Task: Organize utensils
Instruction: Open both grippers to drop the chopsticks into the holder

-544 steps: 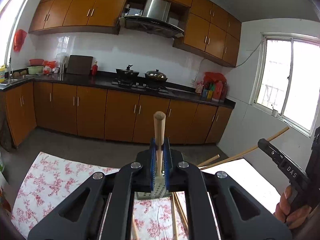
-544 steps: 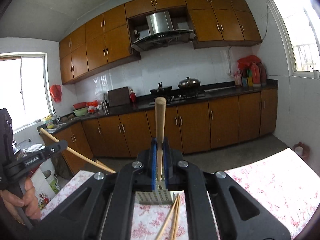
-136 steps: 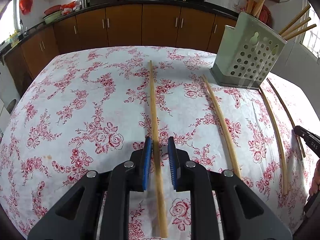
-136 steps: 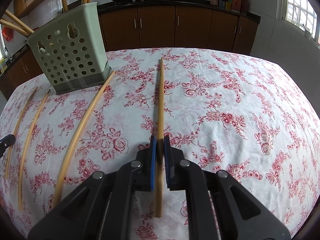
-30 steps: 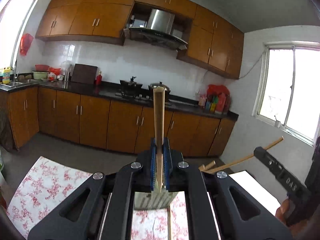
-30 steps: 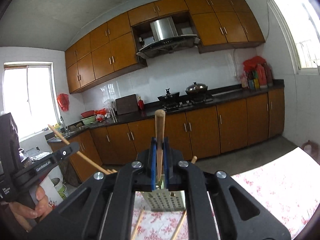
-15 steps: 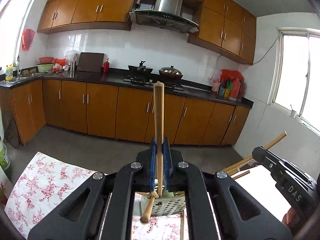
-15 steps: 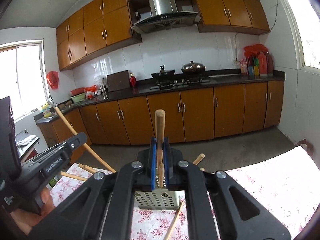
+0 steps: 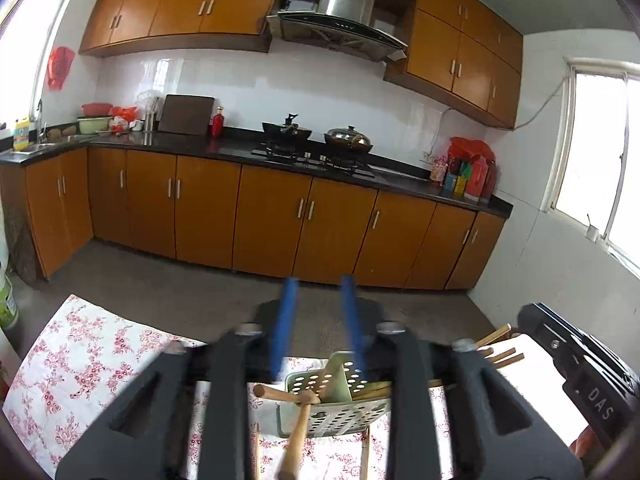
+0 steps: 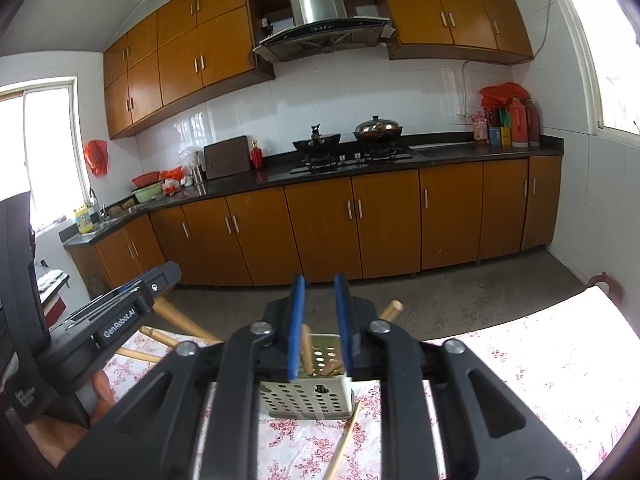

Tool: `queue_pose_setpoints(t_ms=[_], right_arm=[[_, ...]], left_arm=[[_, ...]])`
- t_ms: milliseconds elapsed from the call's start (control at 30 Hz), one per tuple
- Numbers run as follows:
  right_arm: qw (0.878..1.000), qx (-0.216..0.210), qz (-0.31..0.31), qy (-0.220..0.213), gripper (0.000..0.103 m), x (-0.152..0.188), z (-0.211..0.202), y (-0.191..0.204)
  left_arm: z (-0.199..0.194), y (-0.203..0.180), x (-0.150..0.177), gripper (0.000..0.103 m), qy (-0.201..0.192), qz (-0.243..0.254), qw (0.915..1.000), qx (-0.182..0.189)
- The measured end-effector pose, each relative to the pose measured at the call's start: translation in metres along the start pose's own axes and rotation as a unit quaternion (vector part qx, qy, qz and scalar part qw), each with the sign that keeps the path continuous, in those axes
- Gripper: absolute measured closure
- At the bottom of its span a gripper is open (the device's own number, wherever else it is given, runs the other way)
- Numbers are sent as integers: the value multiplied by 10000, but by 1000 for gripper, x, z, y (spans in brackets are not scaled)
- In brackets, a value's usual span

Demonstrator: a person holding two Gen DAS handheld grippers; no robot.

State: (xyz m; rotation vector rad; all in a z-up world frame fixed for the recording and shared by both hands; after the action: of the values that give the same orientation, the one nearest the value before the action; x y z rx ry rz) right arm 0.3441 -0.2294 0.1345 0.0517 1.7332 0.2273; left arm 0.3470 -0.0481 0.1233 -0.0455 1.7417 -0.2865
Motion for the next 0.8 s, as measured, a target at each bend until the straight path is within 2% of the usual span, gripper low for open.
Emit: queue_pose_setpoints(t_ms=[100,267,400,533,700,800], right_arm=[[9999,36,16,-97,77,-2,-11,-3],[9996,147,46,-229,75,-2,-40,-12],[9996,217,103,-132,70,18,-66,-22],[9990,349,82,261,70,62,-79,-30],[9919,404,242,1183,70,146,-66,-33],[9826,382,308,1792,70,201,-52,-24]], left_arm=[[-8,1,-8,66,-62,8,10000,-11],[-32,6,-19,65,-162,-45,9999,18],[-55,17,-17,64,-165,29,9998,-75],[-77,41,9,63,73,47,9997,-233],[-85,74,63,61,607,262,9964,-532],[-86,92,100,61,965,368,9920,-730]])
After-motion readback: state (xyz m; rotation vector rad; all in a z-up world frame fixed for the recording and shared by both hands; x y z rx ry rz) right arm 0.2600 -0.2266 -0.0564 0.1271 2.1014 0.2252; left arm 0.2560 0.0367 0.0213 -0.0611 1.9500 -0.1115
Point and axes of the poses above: each gripper's, at about its wrist camera, not at the fingertips, and z roughly the way its jaws point, y to its left, x to its underside, the point moved 6 cm from there along z, roughly the way its jaws point, and after that the axes turned 11 degrees about -y, right-handed, at the moved point
